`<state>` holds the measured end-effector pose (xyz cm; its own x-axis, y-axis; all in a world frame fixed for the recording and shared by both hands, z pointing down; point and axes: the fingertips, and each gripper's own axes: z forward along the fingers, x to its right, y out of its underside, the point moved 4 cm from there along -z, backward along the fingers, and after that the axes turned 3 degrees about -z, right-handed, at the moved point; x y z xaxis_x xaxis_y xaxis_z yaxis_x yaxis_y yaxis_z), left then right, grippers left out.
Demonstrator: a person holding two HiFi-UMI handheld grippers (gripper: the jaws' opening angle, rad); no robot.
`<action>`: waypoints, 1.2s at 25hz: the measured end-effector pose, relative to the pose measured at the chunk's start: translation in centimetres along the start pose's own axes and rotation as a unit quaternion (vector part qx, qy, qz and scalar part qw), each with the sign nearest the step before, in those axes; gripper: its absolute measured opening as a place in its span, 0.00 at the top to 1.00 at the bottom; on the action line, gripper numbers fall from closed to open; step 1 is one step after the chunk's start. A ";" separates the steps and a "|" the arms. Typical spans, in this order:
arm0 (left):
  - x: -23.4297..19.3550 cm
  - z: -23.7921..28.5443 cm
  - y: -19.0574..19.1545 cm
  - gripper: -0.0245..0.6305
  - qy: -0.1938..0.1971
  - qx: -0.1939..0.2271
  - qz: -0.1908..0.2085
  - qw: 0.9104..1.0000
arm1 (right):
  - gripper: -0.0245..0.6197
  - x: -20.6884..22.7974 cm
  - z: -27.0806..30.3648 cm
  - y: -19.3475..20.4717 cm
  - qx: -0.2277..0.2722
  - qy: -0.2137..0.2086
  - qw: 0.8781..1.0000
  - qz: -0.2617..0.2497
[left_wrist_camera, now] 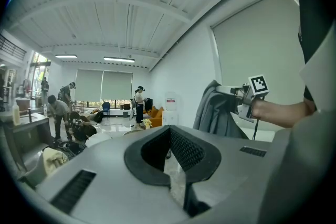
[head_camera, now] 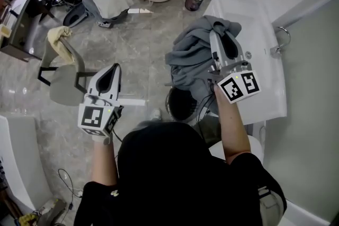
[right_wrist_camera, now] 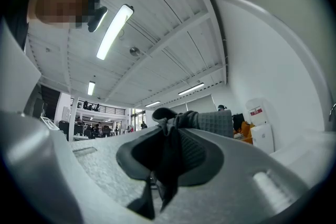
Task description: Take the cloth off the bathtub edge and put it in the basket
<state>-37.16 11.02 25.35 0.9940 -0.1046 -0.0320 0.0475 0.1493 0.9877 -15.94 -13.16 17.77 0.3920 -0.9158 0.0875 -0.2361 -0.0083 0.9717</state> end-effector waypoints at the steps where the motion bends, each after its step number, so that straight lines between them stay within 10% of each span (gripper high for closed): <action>1: 0.0 0.0 0.2 0.94 0.002 -0.002 -0.001 1.000 | 0.86 0.0 -0.1 0.3 -0.003 0.001 1.000 0.001; 30: 7.7 11.6 9.0 0.94 0.179 -0.128 0.003 0.976 | 0.85 6.6 -15.5 20.4 -0.187 0.164 0.963 0.100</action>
<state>-30.16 0.20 35.80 0.9630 0.2398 -0.1227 0.0191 0.3936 0.9191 -4.41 -13.15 41.59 0.6465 -0.7068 0.2871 -0.0244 0.3569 0.9338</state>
